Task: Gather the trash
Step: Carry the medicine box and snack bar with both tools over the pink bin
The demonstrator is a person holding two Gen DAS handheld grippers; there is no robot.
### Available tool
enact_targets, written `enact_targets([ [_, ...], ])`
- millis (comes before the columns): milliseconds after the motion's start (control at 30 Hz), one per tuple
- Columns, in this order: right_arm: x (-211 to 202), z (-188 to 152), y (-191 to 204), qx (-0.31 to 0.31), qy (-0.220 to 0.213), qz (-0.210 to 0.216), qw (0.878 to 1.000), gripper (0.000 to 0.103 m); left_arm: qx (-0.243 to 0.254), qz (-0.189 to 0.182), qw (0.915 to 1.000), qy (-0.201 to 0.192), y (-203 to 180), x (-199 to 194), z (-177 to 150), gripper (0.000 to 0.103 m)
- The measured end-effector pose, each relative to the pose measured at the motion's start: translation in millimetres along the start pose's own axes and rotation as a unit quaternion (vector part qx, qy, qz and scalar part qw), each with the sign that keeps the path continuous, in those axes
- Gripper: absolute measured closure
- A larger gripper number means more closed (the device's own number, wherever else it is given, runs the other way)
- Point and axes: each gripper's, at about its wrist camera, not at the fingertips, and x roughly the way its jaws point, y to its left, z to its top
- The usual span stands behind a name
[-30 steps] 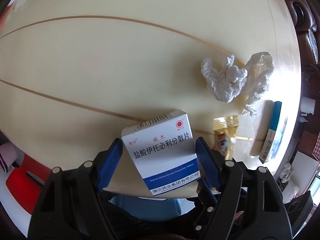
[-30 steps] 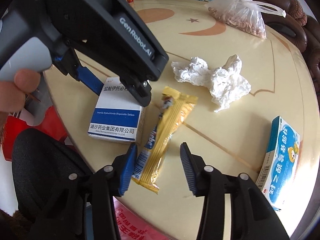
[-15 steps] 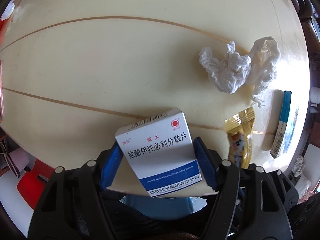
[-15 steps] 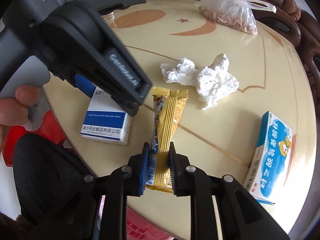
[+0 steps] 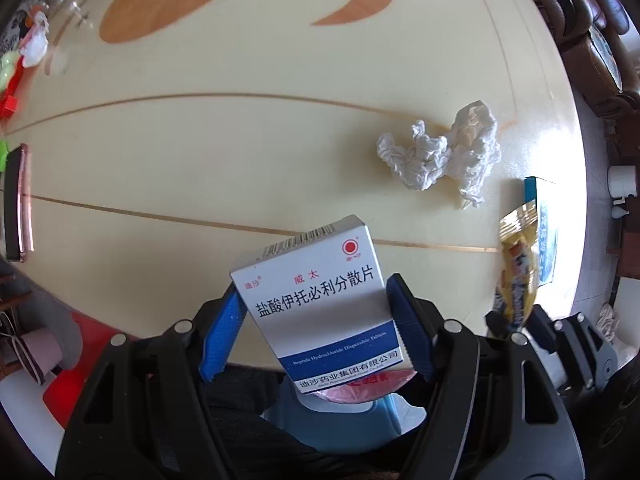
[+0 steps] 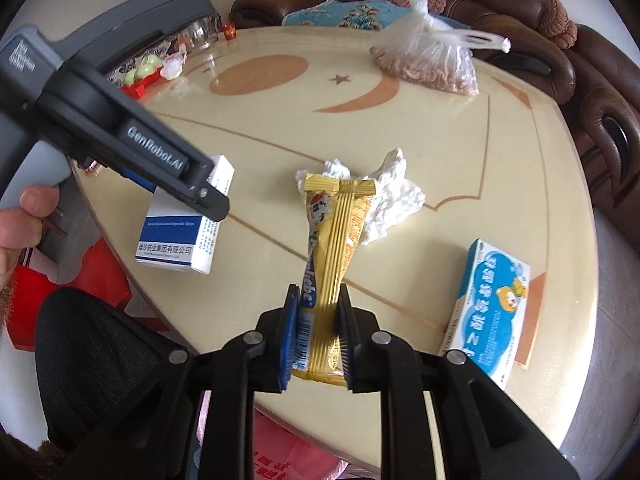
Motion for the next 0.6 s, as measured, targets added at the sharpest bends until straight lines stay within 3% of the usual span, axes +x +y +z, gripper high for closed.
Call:
enact_targets([
  [400,-54.1,-8.1,4.2,0.023,-0.035,-0.026,0.999,0.084,0.065,0.013,0.9945,-0.082,-34.9,-33.3,-61.7,0.034],
  [600,-72.3,-22.4,18.0,0.032,-0.040,-0.025,0.998,0.084,0.097,0.006,0.9891,-0.111,-30.8,-45.8,-88.4,0.034],
])
